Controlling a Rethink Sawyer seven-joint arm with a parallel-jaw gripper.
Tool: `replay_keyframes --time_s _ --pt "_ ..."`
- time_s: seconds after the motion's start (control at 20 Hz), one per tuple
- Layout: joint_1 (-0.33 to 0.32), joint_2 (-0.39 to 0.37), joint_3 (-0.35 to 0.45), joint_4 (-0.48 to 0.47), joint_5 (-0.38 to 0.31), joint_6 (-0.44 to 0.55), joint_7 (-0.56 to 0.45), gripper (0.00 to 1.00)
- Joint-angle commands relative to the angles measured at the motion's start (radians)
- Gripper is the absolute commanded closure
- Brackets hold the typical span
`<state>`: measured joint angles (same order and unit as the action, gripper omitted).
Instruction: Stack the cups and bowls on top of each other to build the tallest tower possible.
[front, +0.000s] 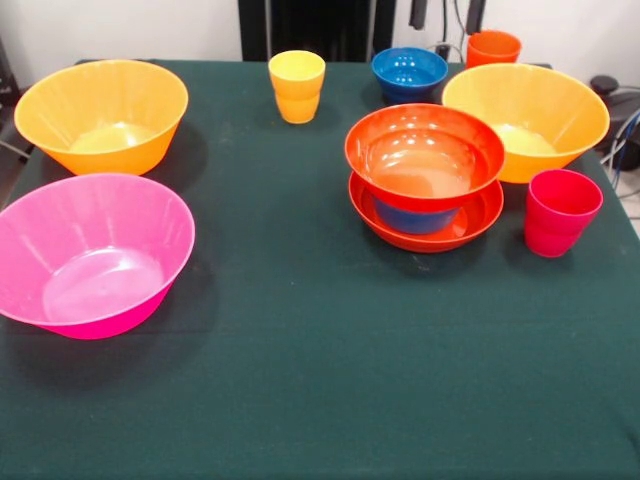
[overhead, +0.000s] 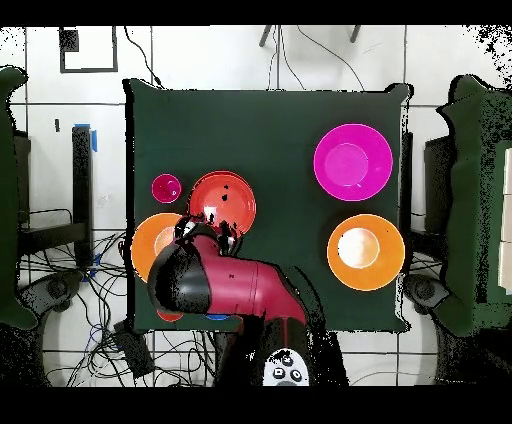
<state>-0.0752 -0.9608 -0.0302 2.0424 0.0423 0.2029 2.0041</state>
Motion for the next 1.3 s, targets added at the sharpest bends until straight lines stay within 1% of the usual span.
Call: replay_keyframes --time_s 0.05,0.25,0.35,0.5,0.6,0.75,0.9,1.3 --pt "-0.077 0.053 0.136 0.059 -0.045 0.032 0.024 0.0" --pt "-0.111 0.071 0.147 0.045 -0.068 0.028 0.003 0.0" --pt "-0.116 0.078 0.145 0.044 -0.079 0.012 0.008 0.0" --pt "-0.12 0.071 0.144 0.047 -0.089 0.017 0.005 0.0" --pt "-0.14 0.064 0.156 0.05 -0.097 0.025 -0.01 0.0" --pt "-0.177 0.037 0.175 0.052 -0.106 0.068 -0.045 0.0" --pt "-0.22 0.028 0.199 0.063 -0.124 0.08 -0.068 0.0" --pt "-0.301 0.012 0.257 0.068 -0.166 0.12 -0.096 0.0"
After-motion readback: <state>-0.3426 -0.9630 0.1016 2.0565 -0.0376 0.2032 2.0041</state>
